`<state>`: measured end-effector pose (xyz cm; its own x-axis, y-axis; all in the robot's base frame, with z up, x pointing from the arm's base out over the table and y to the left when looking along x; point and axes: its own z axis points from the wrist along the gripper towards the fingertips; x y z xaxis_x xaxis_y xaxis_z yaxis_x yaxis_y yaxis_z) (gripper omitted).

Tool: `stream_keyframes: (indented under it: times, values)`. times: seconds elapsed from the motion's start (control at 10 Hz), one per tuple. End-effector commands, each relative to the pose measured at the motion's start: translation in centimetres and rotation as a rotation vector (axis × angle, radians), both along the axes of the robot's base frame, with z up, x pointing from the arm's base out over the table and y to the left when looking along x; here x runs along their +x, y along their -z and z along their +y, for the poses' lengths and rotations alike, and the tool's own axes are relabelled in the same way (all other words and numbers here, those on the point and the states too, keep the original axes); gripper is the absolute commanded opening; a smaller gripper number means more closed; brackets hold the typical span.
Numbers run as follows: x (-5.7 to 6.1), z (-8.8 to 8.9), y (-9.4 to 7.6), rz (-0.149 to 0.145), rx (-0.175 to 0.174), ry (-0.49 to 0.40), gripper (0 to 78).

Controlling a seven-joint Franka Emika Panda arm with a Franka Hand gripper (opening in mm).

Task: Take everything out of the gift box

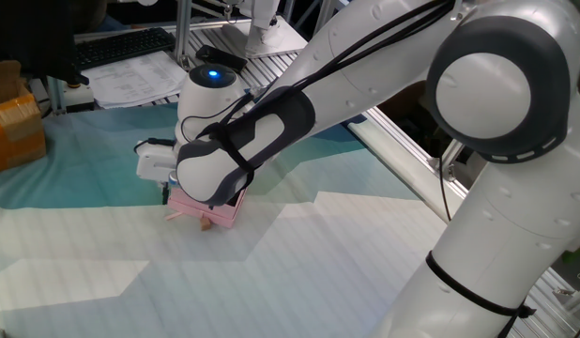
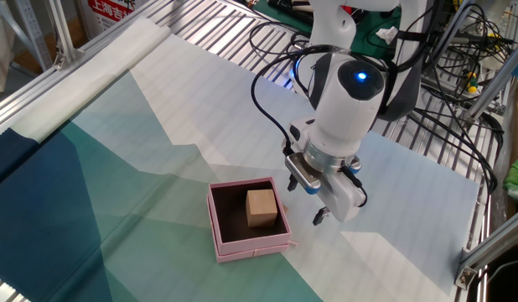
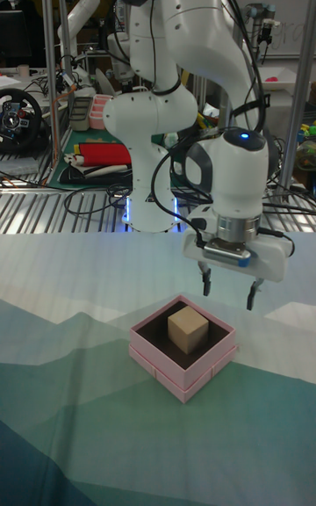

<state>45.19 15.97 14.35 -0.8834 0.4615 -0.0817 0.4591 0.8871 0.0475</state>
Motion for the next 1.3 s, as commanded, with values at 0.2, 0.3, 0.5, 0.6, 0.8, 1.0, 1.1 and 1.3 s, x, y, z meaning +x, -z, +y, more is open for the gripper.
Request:
stream_keyframes:
  times: [0.2,0.3,0.5,0.6,0.8,1.0,1.1,1.3]
  values:
    - [-0.3,0.4,-2.8,-0.002,0.008,0.014,77.4]
    - [-0.3,0.5,-3.1,-0.002,0.011,0.017,77.4]
    - [-0.4,0.5,-4.2,0.003,0.012,0.018,77.4]
    - [-0.4,0.5,-4.4,0.003,0.011,0.017,77.4]
    - [-0.2,-0.1,-6.2,0.013,0.013,0.005,77.4]
    - [0.6,-1.6,-8.2,0.038,0.024,-0.003,77.4]
    - [0.7,-1.9,-8.4,0.039,0.027,-0.007,77.4]
    - [1.9,-3.1,-7.8,0.034,0.007,-0.045,77.4]
